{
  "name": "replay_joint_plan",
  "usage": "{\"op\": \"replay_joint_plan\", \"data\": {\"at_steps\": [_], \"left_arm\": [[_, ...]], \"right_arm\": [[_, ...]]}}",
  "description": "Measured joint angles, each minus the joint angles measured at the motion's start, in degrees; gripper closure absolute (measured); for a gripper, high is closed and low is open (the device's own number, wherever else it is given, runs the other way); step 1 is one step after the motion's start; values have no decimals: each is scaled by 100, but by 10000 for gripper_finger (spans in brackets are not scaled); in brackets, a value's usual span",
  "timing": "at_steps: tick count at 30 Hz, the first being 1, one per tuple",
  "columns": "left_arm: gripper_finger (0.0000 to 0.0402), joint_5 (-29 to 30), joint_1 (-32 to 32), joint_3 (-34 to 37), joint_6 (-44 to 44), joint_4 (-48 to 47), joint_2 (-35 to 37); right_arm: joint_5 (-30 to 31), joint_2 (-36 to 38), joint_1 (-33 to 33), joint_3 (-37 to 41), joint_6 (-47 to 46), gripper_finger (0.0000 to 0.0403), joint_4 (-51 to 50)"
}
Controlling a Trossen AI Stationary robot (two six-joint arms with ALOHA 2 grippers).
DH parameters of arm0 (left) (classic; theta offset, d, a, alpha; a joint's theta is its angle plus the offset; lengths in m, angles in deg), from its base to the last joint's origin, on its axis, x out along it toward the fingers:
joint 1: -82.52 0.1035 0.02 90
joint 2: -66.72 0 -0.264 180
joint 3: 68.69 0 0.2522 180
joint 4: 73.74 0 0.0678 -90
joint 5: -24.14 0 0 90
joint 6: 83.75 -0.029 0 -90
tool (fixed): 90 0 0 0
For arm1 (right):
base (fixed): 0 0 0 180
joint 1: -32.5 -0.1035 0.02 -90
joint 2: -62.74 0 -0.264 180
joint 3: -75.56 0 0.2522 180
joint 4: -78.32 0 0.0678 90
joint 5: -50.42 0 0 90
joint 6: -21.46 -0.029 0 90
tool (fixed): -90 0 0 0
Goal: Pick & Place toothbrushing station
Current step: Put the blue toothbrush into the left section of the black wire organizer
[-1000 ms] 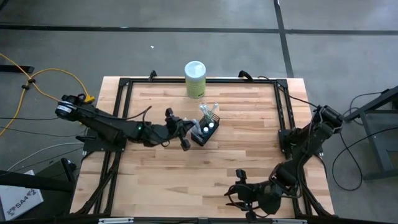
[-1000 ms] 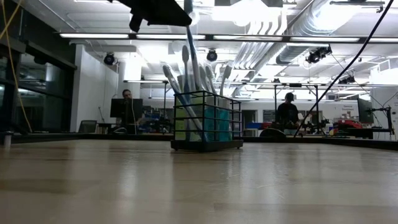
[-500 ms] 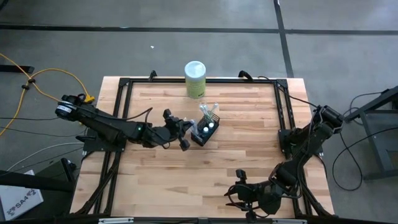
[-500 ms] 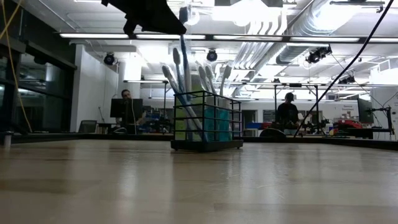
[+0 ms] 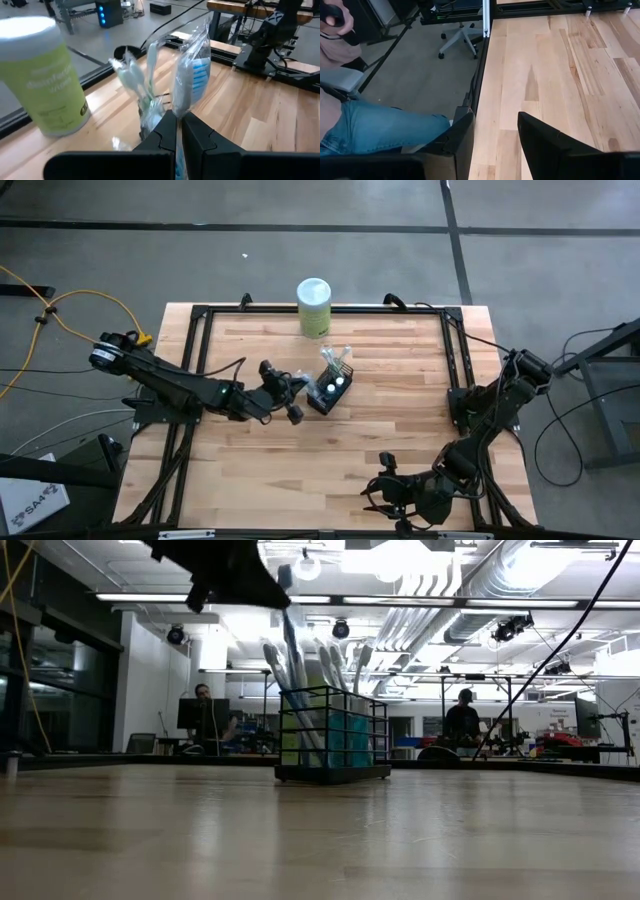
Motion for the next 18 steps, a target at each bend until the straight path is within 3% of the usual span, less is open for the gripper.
{"op": "replay_joint_plan", "data": {"at_steps": [7,18], "left_arm": [[400,-6,1,240,151,168,-99],[400,-393,122,259,50,798,-844]], "right_arm": [[0,0,0,0,0,258,2],[-2,0,2,0,-46,258,7]]}}
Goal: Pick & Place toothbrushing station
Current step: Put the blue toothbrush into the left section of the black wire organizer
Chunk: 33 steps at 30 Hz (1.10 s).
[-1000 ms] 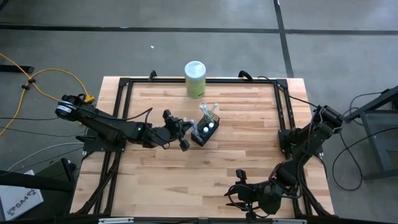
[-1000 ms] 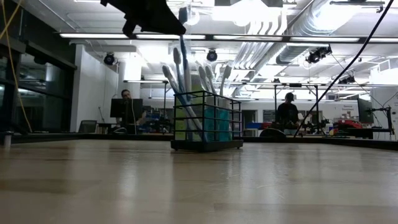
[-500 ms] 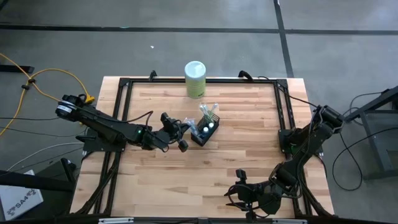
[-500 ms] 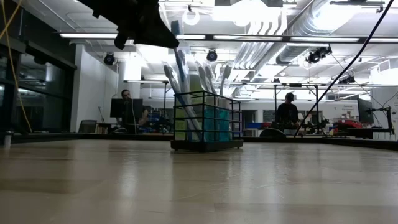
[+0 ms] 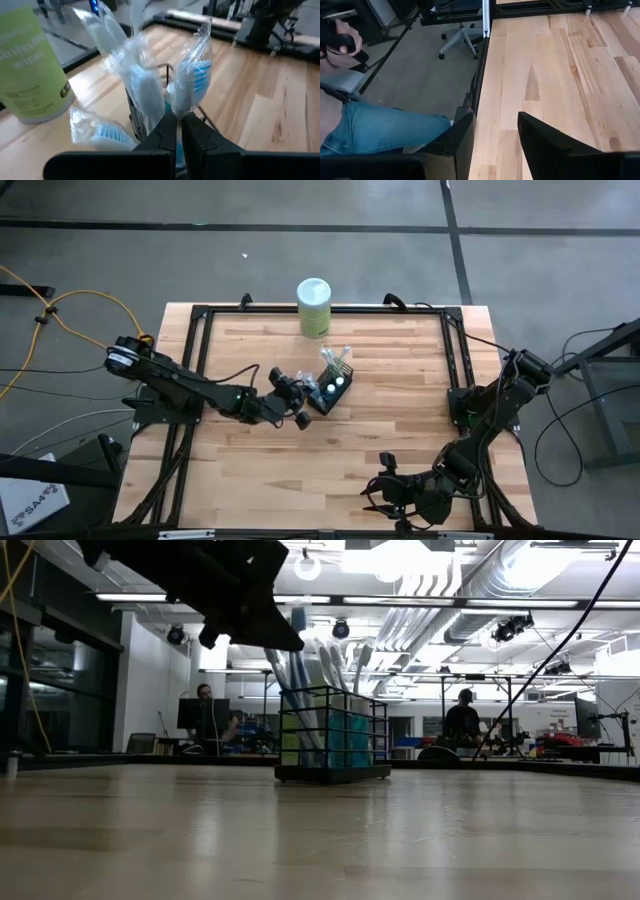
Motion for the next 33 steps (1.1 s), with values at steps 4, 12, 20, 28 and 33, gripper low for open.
{"op": "replay_joint_plan", "data": {"at_steps": [4,12,20,28,33], "left_arm": [[400,-39,12,1,96,-40,-15],[378,-83,11,-4,121,-59,-203],[316,-231,7,2,76,-74,-257],[300,-71,-146,2,-76,-62,-191],[299,529,-420,2,-251,-80,-96]], "right_arm": [[0,0,0,0,-63,258,-6],[0,0,0,-2,-63,258,-11],[-2,0,0,-2,-80,258,-39],[-2,0,-1,-2,-88,258,-44],[-3,0,0,-2,-102,258,-46]]}}
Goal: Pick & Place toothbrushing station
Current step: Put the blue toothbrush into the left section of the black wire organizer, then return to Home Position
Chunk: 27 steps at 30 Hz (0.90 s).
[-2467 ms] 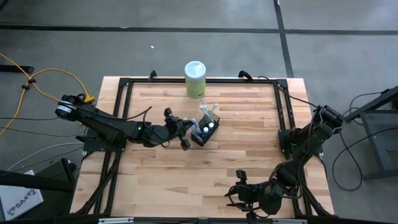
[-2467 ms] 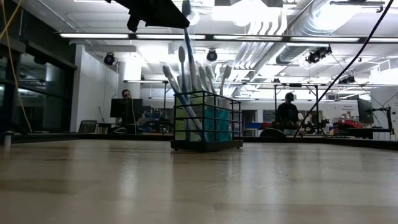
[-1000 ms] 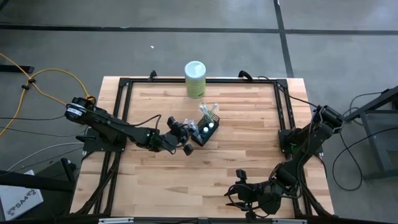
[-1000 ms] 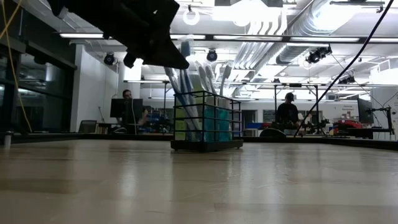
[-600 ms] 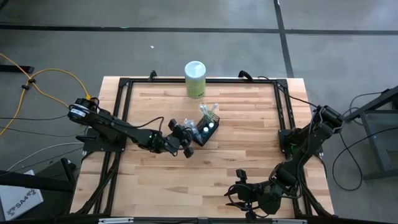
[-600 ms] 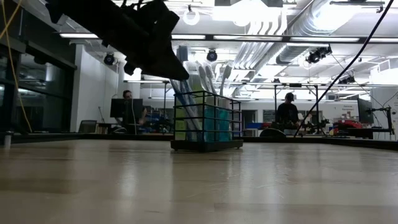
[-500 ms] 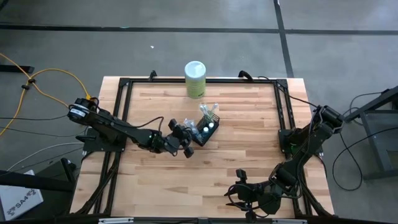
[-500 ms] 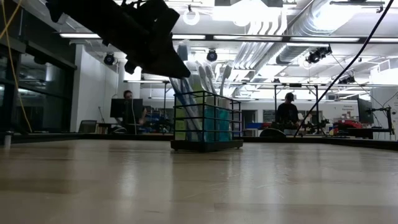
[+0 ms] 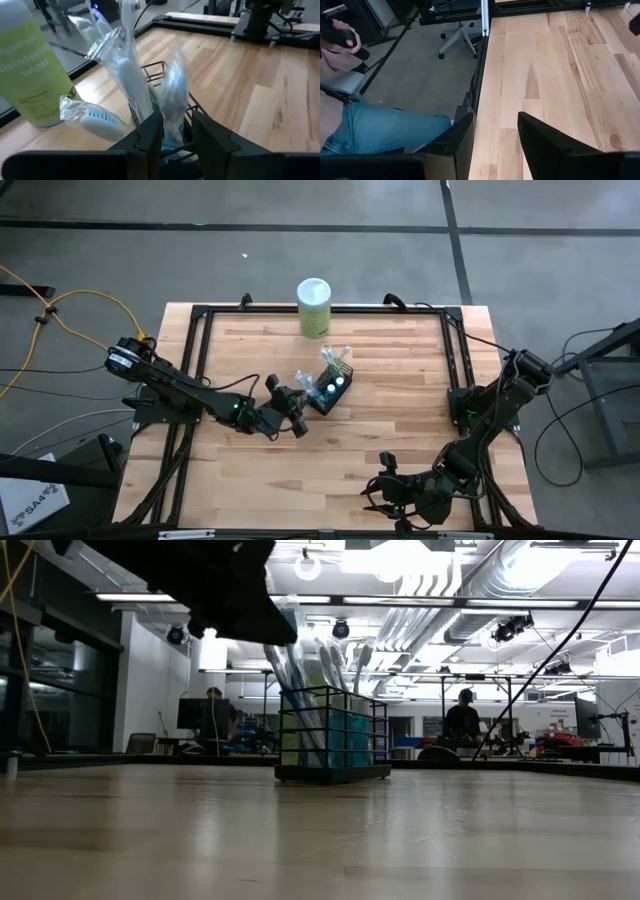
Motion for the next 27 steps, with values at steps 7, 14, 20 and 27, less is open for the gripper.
{"op": "replay_joint_plan", "data": {"at_steps": [7,14,20,27], "left_arm": [[299,245,-177,-4,255,-396,22],[299,381,-177,-4,409,-602,20],[299,392,-483,-4,448,-599,114],[299,887,-1039,-4,228,-716,538]], "right_arm": [[-2,0,0,0,0,258,-2],[-3,0,0,0,-20,258,0],[-4,0,0,0,-16,258,-1],[-2,0,0,0,146,258,-1]]}}
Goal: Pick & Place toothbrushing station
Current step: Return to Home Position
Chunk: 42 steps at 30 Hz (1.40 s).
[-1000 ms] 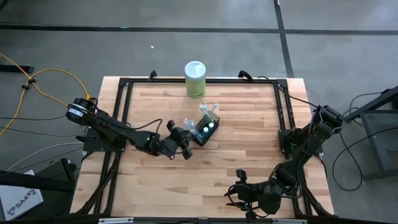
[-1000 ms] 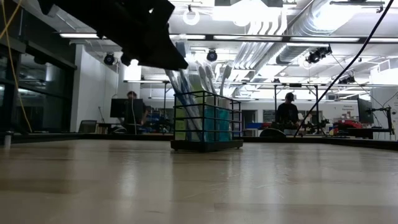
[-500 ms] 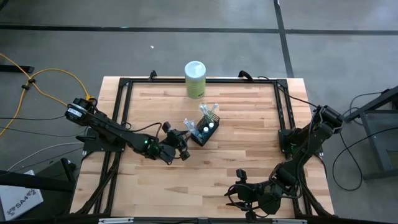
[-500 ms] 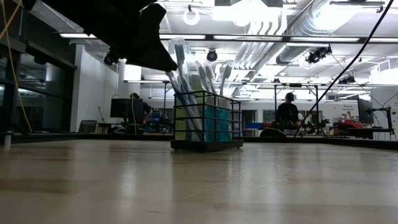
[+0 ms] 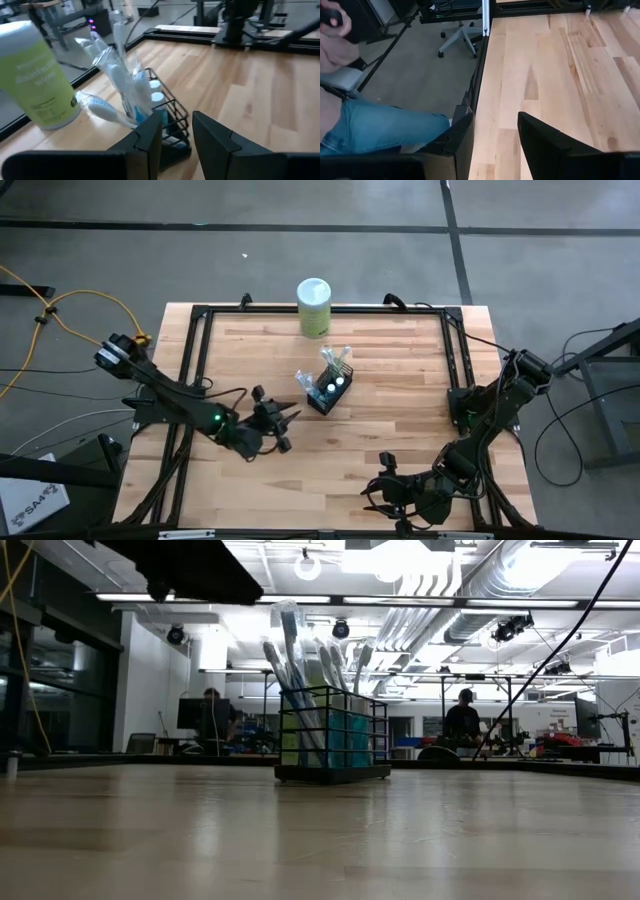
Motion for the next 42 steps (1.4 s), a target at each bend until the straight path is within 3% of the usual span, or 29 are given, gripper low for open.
{"op": "replay_joint_plan", "data": {"at_steps": [5,10,15,19,23,33,42], "left_arm": [[299,-207,-16,0,148,-528,342],[299,-225,207,0,250,-896,531],[299,-329,601,0,141,-1002,603],[299,-575,981,0,-15,-1090,645],[299,-850,1353,0,-310,-1070,823],[299,-1560,2046,-2,-1104,-951,1630],[299,-1852,2311,265,-1759,-955,2609]], "right_arm": [[159,0,0,0,196,258,-2],[995,0,0,0,72,258,-240],[2154,69,33,0,-1096,258,-1360],[2415,90,160,0,-2098,258,-2538],[2587,90,375,0,-2463,258,-3150],[2543,327,1326,2,-1609,258,-3262],[2747,1380,1700,8,-528,258,-3256]]}}
